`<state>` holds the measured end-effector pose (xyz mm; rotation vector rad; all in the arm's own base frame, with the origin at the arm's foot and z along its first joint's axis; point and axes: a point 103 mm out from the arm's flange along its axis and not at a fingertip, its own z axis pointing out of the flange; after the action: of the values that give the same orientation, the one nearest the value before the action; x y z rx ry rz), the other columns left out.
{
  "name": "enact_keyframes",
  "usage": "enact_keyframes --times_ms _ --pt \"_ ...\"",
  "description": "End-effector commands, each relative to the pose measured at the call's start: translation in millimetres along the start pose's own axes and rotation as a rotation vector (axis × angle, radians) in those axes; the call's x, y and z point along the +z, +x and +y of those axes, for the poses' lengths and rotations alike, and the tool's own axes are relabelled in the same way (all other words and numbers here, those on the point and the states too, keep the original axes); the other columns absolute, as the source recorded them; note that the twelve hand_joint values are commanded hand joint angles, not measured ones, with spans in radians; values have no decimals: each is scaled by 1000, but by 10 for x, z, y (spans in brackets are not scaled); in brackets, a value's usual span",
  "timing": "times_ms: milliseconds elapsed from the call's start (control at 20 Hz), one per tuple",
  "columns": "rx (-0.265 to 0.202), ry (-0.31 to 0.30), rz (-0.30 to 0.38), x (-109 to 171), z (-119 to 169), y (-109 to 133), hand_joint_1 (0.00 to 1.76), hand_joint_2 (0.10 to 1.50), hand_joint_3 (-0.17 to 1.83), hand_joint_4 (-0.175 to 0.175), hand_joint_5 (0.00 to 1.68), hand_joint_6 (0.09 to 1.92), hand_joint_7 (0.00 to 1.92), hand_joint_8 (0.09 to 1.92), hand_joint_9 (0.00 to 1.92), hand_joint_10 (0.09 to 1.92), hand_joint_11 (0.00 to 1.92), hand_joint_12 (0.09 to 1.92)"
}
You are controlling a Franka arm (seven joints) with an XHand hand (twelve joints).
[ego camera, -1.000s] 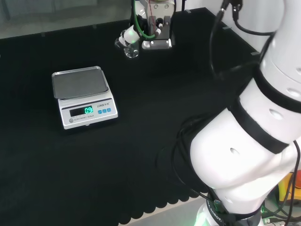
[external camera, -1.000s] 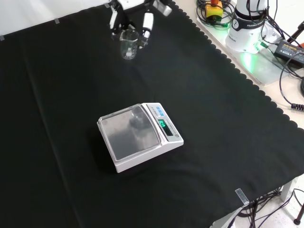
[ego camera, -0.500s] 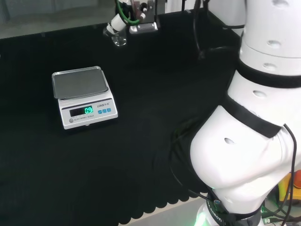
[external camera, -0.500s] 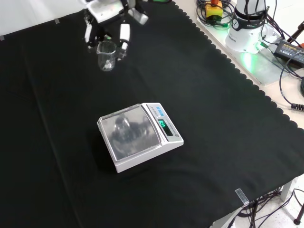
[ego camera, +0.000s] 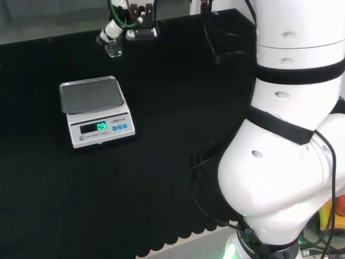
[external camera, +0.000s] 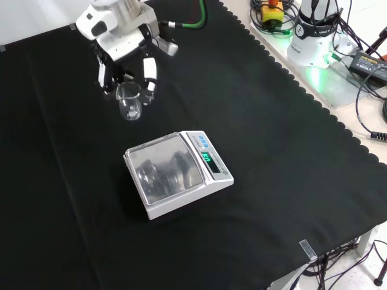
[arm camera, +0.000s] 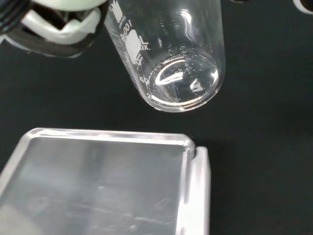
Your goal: Put the beaker on the electronic balance.
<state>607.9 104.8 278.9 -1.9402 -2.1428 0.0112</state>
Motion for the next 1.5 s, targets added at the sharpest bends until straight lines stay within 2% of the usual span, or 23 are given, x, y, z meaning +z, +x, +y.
enact_keyframes --times_ms 50,500,800,900,1000,1150,1250,1500 --pt "-1 40 73 184 13 127 1197 579 820 -175 1276 740 1740 370 1901 256 1669 633" --pt "1 36 85 391 114 109 1197 577 822 -175 1276 742 1742 367 1900 258 1665 633" --pt "-15 67 73 609 223 199 1197 577 823 -175 1276 743 1743 366 1900 258 1664 633" --pt "-20 63 91 612 184 71 1197 577 824 -175 1276 743 1743 366 1900 259 1663 633" --pt "-22 64 93 626 183 52 1197 577 824 -175 1276 743 1744 366 1899 259 1663 634" --pt "-6 74 55 663 208 89 1197 576 825 -175 1276 744 1744 365 1899 259 1663 634" --pt "-9 67 67 682 204 46 1197 576 825 -175 1275 744 1745 364 1899 260 1662 635" --pt "-4 70 22 856 304 279 1197 576 826 -175 1275 746 1746 363 1898 261 1662 636"
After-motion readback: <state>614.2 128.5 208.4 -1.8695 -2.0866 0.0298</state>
